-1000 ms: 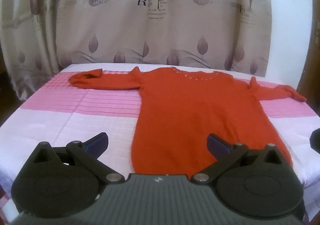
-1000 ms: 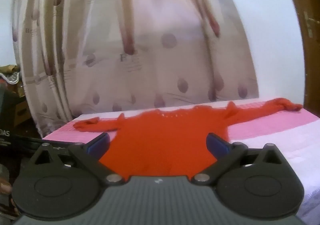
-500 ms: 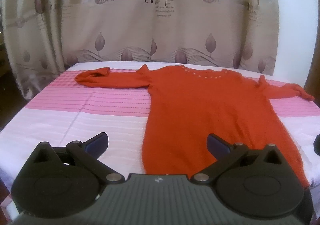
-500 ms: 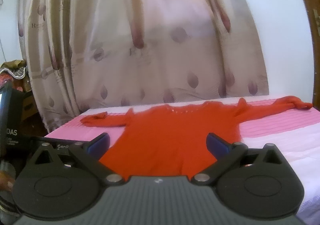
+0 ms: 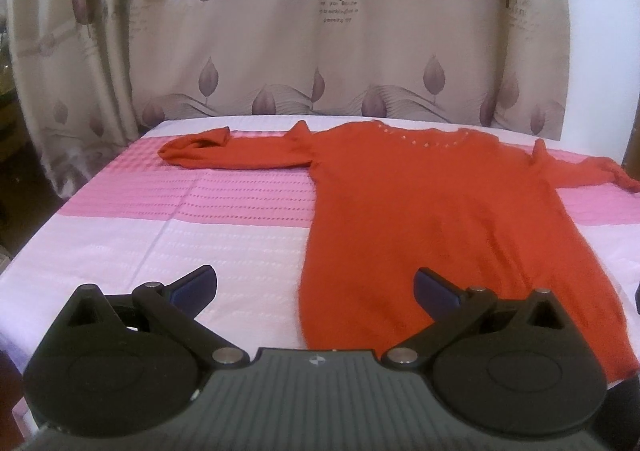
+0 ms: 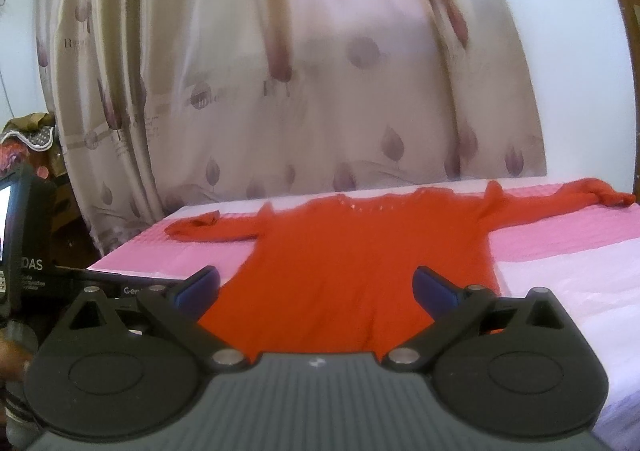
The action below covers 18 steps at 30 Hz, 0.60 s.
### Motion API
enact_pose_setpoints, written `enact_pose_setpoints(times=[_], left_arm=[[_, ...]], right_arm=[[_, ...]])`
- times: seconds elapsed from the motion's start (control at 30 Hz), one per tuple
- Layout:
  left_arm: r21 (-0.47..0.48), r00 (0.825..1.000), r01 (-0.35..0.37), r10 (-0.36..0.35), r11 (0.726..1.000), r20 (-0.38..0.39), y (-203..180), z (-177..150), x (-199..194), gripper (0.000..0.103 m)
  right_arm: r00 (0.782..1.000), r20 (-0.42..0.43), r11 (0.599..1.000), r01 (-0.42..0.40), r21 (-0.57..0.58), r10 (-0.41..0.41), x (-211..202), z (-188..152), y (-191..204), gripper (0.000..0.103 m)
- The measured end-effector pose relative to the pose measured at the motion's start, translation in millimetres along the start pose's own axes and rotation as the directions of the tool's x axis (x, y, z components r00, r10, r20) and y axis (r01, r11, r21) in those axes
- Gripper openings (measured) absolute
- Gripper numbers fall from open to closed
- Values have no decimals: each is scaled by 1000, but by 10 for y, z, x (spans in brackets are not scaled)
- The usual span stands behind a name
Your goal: Fold small clothes
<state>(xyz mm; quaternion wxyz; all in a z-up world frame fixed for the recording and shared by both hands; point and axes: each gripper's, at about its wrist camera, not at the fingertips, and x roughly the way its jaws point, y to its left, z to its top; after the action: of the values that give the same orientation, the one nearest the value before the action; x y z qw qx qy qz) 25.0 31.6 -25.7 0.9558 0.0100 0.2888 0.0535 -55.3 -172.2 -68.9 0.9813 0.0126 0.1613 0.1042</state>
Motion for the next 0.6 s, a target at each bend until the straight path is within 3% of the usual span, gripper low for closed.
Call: enact_pose_setpoints(times=[0.3, 0.6], left_arm=[[15, 1000, 23, -23, 1000, -8, 264, 96, 321, 103], [33, 989, -127, 125, 991, 75, 1154, 573, 1132, 96]], right_arm=[[998, -60, 1000, -3, 0, 3, 221, 0, -6, 103], [989, -148, 1000, -19, 14, 21, 583, -79, -24, 103]])
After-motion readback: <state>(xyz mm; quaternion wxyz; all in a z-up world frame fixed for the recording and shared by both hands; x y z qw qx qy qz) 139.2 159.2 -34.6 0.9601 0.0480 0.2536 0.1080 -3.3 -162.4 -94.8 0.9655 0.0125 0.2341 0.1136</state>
